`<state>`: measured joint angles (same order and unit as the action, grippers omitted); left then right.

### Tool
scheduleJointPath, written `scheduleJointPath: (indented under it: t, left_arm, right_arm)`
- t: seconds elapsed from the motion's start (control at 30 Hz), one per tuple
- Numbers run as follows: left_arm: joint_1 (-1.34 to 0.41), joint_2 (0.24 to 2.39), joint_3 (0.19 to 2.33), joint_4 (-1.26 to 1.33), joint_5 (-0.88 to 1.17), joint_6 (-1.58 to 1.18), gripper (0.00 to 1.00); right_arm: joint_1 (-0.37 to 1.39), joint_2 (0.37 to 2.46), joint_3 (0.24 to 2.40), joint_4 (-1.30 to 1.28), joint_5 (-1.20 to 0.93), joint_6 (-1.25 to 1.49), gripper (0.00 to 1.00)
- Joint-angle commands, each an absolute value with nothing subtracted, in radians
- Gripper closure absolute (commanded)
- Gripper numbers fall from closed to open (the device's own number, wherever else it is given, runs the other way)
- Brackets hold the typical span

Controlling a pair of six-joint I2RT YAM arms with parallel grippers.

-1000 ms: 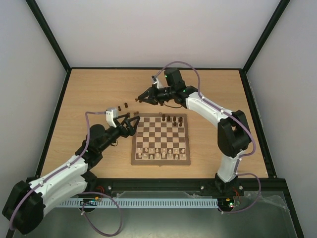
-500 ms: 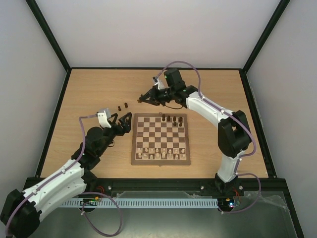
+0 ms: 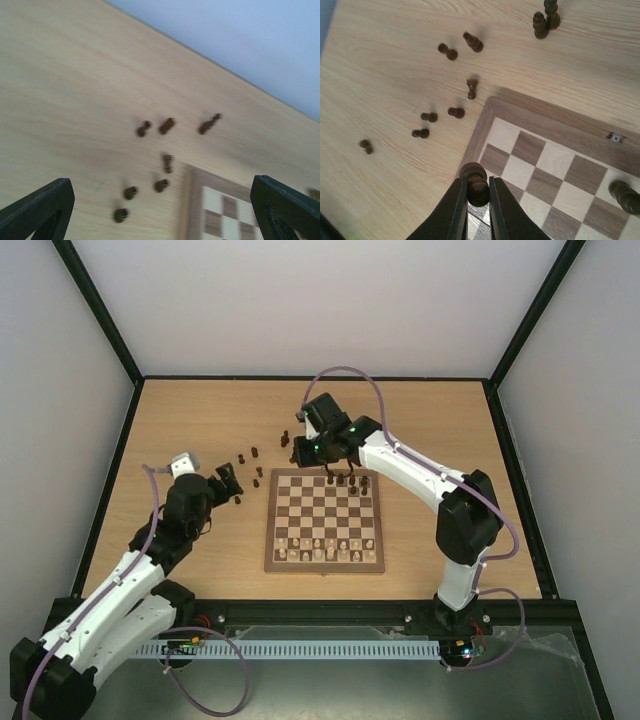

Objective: Set up the chess pieces on the board
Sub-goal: Place the chess piece on the chessboard.

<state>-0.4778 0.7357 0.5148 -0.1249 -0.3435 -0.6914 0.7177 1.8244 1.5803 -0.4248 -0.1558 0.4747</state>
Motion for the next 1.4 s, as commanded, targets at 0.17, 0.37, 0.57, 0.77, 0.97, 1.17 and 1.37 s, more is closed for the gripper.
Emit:
scheduleJointPath:
  t: [0.17, 0.37, 0.57, 0.77, 0.97, 1.17, 1.37]
  left_arm:
    - [-0.298, 0.843, 0.53, -0.346, -0.272, -0.768, 0.01]
    - [-0.295, 0.818, 0.529, -0.371, -0.268, -0.797, 0.0]
    - [-0.296, 0.753, 0.561, -0.383, -0.252, -0.778, 0.01]
    - [-0.296, 0.723, 0.582, -0.404, -0.237, -0.763, 0.0]
    - [-0.295, 0.7, 0.578, -0.409, -0.233, -0.756, 0.0]
    - [-0.295, 0.694, 0.574, -0.402, -0.227, -0.754, 0.01]
    - [-0.295, 0.696, 0.569, -0.389, -0.21, -0.746, 0.0]
  right_arm:
    - [0.766, 1.76, 1.586, -0.549, 0.017, 0.408, 0.89]
    - [0.767, 1.781, 1.589, -0.591, 0.066, 0.385, 0.89]
    - [0.767, 1.832, 1.591, -0.633, 0.152, 0.367, 0.88]
    - [0.776, 1.884, 1.605, -0.652, 0.181, 0.353, 0.88]
    - [0.843, 1.898, 1.6, -0.668, 0.252, 0.342, 0.87]
    - [0.881, 1.872, 1.566, -0.7, 0.328, 0.359, 0.87]
    - [0.882, 1.79, 1.438, -0.696, 0.372, 0.394, 0.84]
